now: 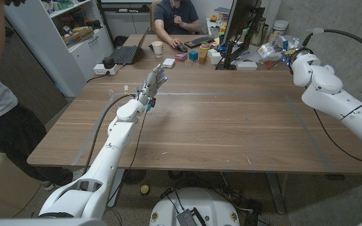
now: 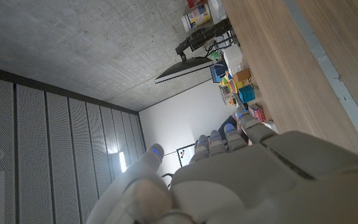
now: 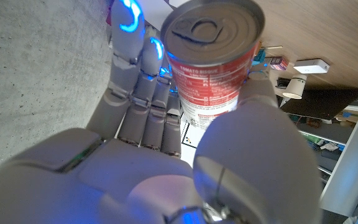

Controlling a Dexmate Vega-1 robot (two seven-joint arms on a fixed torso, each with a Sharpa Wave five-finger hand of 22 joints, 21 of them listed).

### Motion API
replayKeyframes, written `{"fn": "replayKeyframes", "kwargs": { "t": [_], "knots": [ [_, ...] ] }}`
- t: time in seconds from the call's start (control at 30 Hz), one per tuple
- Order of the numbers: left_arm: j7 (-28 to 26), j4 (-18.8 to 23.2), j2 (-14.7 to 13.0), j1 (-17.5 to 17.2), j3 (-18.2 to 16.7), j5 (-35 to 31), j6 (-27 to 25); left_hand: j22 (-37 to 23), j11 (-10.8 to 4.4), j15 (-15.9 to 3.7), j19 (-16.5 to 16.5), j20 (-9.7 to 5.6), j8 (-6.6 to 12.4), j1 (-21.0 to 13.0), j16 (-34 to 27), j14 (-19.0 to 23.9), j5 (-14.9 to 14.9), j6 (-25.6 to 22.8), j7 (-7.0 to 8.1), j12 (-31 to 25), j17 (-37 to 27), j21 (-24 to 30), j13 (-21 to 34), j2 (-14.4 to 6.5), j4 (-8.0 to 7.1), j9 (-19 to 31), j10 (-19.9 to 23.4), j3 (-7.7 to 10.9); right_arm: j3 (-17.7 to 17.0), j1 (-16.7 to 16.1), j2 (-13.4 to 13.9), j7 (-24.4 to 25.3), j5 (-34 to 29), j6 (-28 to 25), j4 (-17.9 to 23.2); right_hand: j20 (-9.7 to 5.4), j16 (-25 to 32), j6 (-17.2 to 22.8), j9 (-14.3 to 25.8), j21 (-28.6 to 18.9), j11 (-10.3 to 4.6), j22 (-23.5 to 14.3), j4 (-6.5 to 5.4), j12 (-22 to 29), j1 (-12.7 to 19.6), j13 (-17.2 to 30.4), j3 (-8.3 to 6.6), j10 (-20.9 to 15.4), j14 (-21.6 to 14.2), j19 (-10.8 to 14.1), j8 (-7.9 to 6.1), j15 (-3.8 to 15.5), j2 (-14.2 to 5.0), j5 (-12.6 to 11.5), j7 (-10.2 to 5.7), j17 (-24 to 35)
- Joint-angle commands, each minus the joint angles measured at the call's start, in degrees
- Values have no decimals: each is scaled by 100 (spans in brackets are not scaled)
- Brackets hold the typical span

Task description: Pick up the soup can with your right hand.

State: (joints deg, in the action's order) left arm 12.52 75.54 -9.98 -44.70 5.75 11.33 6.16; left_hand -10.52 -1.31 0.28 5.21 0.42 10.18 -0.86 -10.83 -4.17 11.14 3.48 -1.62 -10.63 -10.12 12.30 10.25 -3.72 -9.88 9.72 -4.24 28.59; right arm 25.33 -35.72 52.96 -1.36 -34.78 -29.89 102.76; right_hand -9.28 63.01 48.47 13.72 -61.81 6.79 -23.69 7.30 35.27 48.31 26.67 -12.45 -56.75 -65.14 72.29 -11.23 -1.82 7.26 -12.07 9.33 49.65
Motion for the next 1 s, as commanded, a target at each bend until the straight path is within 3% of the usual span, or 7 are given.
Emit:
{"fn": "replayKeyframes", "kwargs": {
  "t": [0.03,1.0],
  "knots": [
    [10,36,-28,-21,-13,20,8,-21,37,33,40,16,18,14,-5,-1,46,-8,-14,-31,-21,-18,15,-447,-1,18,-9,-16,-146,-154,-17,363,155,172,43,-284,359,739,25,-73,-215,27,-834,1897,1781,20,-1131,-1476,-1644,-340,19,1382,-1752,8,75,22],
    [38,66,-61,-39,-42,48,-10,-21,36,32,41,15,17,12,-4,-1,48,-6,-12,-31,-21,-19,14,-453,-1,18,-9,-25,-56,-140,-98,546,183,303,-72,-285,343,722,21,-454,-223,303,-900,2047,1789,-113,-1169,-1413,-1610,-513,26,1382,-1741,26,40,-72]
  ]
}}
